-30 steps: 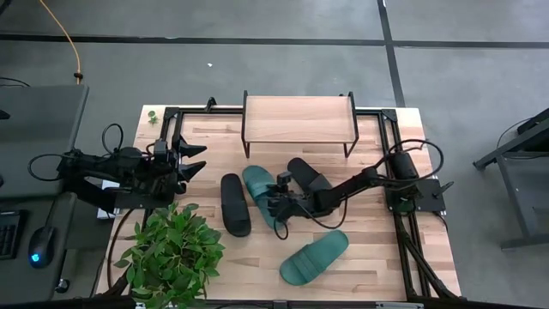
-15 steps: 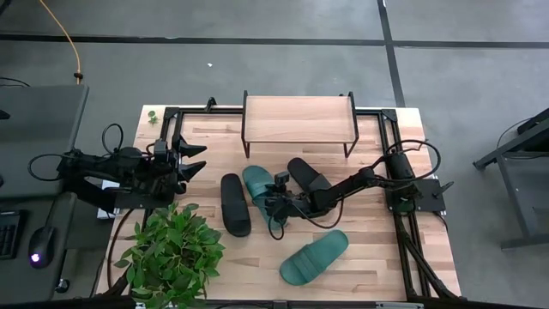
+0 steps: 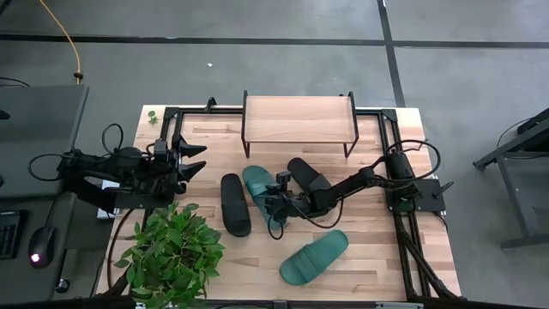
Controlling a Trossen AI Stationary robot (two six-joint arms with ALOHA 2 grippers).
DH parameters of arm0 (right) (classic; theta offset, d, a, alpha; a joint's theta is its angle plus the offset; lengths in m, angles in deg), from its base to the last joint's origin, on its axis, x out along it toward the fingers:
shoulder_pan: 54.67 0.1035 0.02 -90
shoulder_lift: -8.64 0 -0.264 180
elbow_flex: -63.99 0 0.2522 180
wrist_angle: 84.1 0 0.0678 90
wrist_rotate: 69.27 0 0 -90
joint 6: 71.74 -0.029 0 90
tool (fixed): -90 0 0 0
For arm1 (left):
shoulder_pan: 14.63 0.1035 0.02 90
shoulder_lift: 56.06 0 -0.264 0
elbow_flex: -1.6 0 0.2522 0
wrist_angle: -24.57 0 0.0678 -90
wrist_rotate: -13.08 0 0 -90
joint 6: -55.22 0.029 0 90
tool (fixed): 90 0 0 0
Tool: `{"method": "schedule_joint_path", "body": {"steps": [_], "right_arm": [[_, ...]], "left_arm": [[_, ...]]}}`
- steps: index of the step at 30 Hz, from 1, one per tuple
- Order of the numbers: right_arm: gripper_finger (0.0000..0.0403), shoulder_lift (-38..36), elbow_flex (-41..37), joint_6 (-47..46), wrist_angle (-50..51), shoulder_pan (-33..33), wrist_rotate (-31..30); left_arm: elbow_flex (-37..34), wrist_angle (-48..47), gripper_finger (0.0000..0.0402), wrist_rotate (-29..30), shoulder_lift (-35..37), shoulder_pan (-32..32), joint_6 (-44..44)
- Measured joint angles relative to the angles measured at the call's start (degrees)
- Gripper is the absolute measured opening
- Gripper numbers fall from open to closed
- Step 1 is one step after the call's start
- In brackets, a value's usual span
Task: Pick and place slides into the shelf
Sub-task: Put the top blue slipper on the shelf
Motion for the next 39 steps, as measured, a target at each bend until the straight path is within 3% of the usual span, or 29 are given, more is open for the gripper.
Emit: {"method": "schedule_joint_path", "body": {"steps": [25,39], "right_arm": [[0.0001,-5.23,-0.01,-4.59,6.51,-0.15,-3.84],[0.0000,-16.35,0.00,-9.62,17.22,0.98,-9.92]], "left_arm": [[0.00,-0.15,0.0250,0.00,0.02,-0.02,0.02],[0.00,-0.24,0.0250,0.00,0.02,-0.02,0.04]]}}
